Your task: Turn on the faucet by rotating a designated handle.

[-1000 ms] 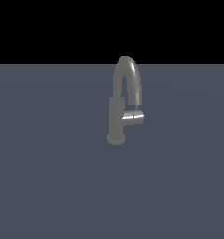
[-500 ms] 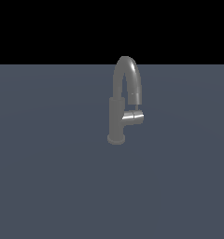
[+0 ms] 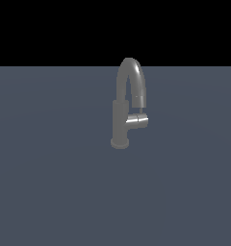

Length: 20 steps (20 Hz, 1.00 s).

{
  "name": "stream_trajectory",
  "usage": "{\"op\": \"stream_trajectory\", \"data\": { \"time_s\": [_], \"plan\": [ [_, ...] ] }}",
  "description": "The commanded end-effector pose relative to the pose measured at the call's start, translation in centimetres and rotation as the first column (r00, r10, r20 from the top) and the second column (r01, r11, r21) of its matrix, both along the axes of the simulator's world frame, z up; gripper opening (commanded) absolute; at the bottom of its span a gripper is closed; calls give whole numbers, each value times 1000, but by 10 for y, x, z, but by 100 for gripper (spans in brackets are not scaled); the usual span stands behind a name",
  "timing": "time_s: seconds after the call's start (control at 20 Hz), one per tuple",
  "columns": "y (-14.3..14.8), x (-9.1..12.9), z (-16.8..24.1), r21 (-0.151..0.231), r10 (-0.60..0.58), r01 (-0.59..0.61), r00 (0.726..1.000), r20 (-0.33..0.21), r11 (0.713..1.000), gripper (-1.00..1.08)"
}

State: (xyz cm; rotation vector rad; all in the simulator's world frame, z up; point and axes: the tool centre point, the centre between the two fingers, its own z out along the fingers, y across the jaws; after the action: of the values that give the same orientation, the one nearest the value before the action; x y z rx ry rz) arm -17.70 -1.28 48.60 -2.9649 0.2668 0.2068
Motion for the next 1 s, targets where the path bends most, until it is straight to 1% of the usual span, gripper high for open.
{"op": "stream_trajectory", "data": {
  "time_s": [0.0,0.25,0.5,0.75,0.95],
  "plan": [
    [-2,14,-4,28,-27,28,999,-37,999,-100],
    [-7,40,-13,82,-76,86,991,-113,993,-100],
    [-14,67,-25,132,-121,148,974,-193,980,-100],
    [-20,92,-40,178,-160,214,948,-275,961,-100],
    [-26,111,-53,210,-186,268,921,-341,940,-100]
  ]
}}
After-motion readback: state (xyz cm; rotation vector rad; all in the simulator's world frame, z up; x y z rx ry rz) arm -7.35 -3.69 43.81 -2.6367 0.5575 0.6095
